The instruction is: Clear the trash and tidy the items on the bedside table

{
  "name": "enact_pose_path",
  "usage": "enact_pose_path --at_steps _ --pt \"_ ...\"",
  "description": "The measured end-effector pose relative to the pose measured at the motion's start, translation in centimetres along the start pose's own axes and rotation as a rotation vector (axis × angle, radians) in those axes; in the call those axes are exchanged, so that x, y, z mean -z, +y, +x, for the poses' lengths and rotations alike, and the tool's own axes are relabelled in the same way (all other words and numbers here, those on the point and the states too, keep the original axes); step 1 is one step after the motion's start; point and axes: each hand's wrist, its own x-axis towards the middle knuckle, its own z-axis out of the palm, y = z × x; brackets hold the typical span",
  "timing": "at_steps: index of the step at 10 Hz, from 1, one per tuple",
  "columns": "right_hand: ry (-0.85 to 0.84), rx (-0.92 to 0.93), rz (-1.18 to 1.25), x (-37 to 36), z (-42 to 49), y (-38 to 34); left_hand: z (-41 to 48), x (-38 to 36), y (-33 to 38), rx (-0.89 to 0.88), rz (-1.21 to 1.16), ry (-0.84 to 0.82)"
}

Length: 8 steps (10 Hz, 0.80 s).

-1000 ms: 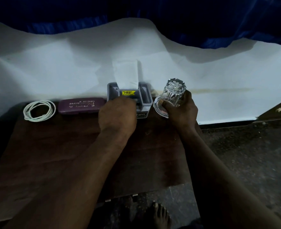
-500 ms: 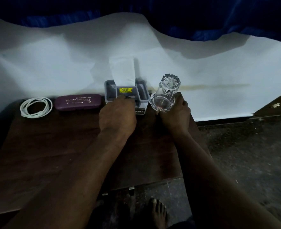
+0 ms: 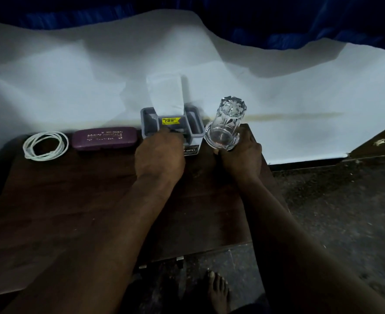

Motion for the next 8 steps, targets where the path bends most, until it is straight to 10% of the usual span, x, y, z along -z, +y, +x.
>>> enact_pose_path --at_steps 8 --pt "-0.132 0.046 -0.002 5.6 -7.0 -1.0 -6.6 6.3 -0.3 -0.138 -0.127 0.017"
